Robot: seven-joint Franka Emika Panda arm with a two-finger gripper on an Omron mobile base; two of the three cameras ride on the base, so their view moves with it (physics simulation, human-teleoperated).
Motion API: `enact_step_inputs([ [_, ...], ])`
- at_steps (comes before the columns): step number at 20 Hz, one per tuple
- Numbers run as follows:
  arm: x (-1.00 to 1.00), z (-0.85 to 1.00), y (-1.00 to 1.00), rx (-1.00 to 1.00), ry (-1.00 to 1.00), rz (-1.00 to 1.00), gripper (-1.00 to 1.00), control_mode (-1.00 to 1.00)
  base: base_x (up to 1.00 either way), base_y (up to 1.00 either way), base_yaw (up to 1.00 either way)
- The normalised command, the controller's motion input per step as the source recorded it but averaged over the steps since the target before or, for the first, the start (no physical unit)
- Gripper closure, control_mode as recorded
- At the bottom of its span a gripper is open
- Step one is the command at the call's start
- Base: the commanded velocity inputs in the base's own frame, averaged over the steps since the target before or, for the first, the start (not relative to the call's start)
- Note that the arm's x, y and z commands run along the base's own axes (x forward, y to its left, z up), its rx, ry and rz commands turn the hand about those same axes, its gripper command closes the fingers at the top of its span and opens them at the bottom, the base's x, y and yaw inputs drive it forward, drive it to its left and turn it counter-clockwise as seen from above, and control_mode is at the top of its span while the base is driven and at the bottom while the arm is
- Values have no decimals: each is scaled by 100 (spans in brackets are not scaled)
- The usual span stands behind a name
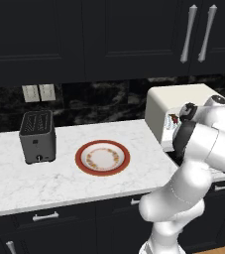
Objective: Pick up the kebab skewer and baguette bread, and place them inside the toaster oven. Close the toaster oven door and start by setting the timer.
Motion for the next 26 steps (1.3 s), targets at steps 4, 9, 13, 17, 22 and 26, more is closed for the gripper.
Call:
enact_step_inputs([
  [4, -94, 49, 1, 0, 2, 0, -100, -100, 0, 0, 0],
  [9, -100, 12, 33, 0, 13, 4, -100, -100, 0, 0, 0],
  [13, -99, -2, 28, 0, 15, 8, -100, -100, 0, 0, 0],
  [17, -91, -23, 5, 0, 10, 10, -100, -100, 0, 0, 0],
  [22, -53, -42, 0, 0, 14, 5, -100, -100, 0, 0, 0],
  [26, -23, -39, 11, 0, 9, 4, -100, -100, 0, 0, 0],
])
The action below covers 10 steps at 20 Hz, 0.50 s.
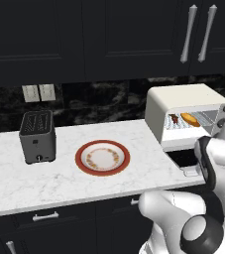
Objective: Pick up the kebab skewer and baguette bread, and place them inside the toaster oven. Close the toaster oven door and start by setting the timer.
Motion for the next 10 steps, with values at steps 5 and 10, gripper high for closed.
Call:
enact_step_inputs([
  [5, 22, -16, 4, 0, 3, 3, -100, -100, 0, 0, 0],
  [10, 6, -8, 0, 0, 2, 0, -100, -100, 0, 0, 0],
])
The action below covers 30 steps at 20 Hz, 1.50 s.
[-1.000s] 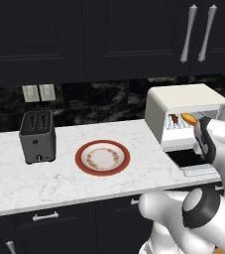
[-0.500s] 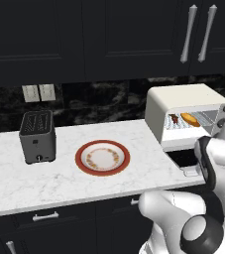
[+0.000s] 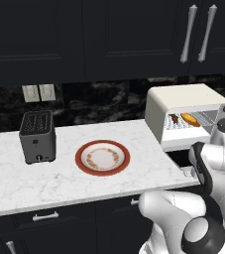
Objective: Pick up the kebab skewer and baguette bread, and place them inside the toaster oven. Close the toaster oven door and start by setting the timer.
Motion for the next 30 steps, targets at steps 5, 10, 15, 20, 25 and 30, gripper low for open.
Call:
enact_step_inputs([
  [5, 3, -17, 0, 0, 5, 0, -100, -100, 0, 0, 0],
  [10, 29, -5, -1, 0, 2, 0, -100, -100, 0, 0, 0],
  [15, 13, -3, 0, 0, 0, 0, -100, -100, 0, 0, 0],
  [20, 0, -5, -8, 0, 1, 0, -100, -100, 0, 0, 0],
  [25, 0, -9, -4, 0, 1, -2, -100, -100, 0, 0, 0],
  [30, 6, -15, 0, 0, 0, -4, -100, -100, 0, 0, 0],
])
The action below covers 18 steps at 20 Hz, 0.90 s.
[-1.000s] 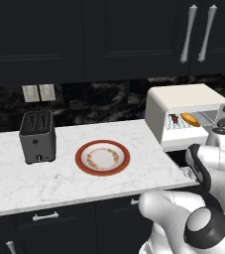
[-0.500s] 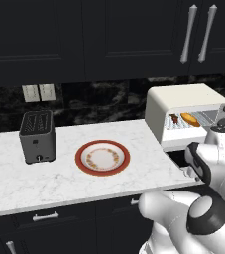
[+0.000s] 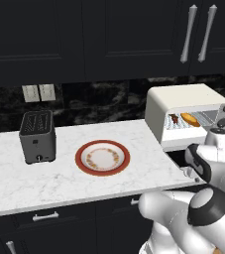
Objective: Pick up the kebab skewer and baguette bread, and place them inside the toaster oven. Close the toaster oven door and start by setting the timer.
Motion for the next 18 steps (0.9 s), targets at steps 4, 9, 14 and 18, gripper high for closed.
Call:
enact_step_inputs([
  [4, 14, -13, 0, 0, 0, -3, -100, -100, 0, 0, 0],
  [9, 15, -9, 0, 0, 0, -2, -100, -100, 0, 0, 0],
  [14, 19, -8, 0, 0, 0, -1, -100, -100, 0, 0, 0],
  [18, 25, 0, 0, 0, 0, -2, -100, -100, 0, 0, 0],
])
